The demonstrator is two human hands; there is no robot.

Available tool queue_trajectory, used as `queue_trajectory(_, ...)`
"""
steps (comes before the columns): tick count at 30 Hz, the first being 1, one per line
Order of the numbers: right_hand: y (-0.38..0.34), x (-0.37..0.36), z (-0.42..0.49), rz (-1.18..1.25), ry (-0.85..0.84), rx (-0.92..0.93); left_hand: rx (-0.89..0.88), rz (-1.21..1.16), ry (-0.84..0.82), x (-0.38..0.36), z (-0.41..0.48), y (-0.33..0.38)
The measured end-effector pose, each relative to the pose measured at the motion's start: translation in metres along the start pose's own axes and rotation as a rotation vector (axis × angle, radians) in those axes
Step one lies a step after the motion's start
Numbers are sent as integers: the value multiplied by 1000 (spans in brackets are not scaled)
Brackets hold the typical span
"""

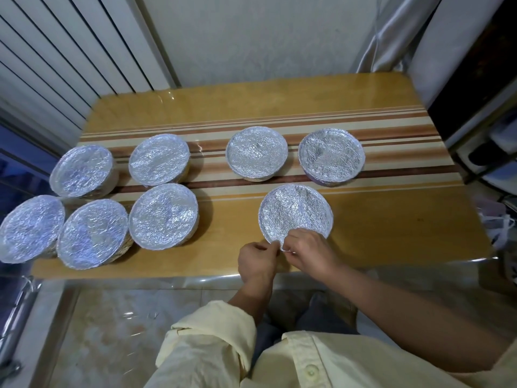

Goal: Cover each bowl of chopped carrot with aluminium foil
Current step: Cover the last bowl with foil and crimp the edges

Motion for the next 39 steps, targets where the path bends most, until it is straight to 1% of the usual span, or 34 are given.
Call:
queue_trajectory(3, 0, -1, -1, 1, 4, -6, 19, 17, 43, 6, 0, 4)
queue_trajectory(10, 4, 0, 2, 28, 33, -43, 12, -10, -2, 1, 3, 4)
queue_trajectory(14, 3, -6, 0, 64, -25, -9, 3, 54, 49, 10, 2, 8)
queue_trajectory(17, 5, -1, -3, 60, -61, 21, 2, 87, 54, 14, 4, 13)
queue_trajectory(22, 5, 5, -8, 3, -31, 29, -10, 122, 56, 18, 10, 15)
queue_trajectory(27, 3, 3, -4, 3, -22, 15, 4, 23, 101, 15, 0, 4)
queue_trajectory(32, 4, 1, -4, 11, -31, -6, 39, -8, 90, 7, -12, 4)
queue_trajectory(39, 9, 2, -4, 48, 10, -33, 42, -82, 4, -5, -5, -1)
Point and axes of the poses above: each hand's wrist, its own z-axis towards the middle knuckle, its own x-axis out of the back of the hand, y = z × x, the point moved 10 cm from there along z, towards the middle knuckle, and after that the axes turned 13 degrees about z, right-handed, at the moved point
